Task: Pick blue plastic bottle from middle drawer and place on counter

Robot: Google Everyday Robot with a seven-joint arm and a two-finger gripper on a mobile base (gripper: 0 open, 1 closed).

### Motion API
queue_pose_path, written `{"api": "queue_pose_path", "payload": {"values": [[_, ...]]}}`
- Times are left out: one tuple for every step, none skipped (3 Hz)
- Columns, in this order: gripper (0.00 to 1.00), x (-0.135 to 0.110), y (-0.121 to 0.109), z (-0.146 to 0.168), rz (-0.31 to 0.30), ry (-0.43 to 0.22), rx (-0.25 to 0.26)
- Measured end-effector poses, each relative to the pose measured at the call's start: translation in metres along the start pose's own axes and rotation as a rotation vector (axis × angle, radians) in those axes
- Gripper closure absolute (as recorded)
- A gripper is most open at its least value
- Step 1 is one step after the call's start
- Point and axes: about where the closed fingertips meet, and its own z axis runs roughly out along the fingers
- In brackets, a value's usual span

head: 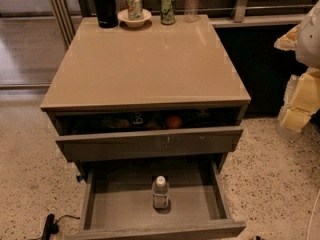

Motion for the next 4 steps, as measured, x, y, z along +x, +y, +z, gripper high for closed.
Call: {"api": "queue_pose_path", "payload": {"values": [[0.0, 0.0, 0.0, 0.0, 0.0, 0.0, 0.0], [0.0, 0.0, 0.007, 0.013, 0.015, -0.023, -0.011], [0.0, -0.003, 0.022, 0.04, 0.054, -0.075, -0.018], [0.0, -0.006, 0.03, 0.062, 0.089, -0.112, -0.012]]}}
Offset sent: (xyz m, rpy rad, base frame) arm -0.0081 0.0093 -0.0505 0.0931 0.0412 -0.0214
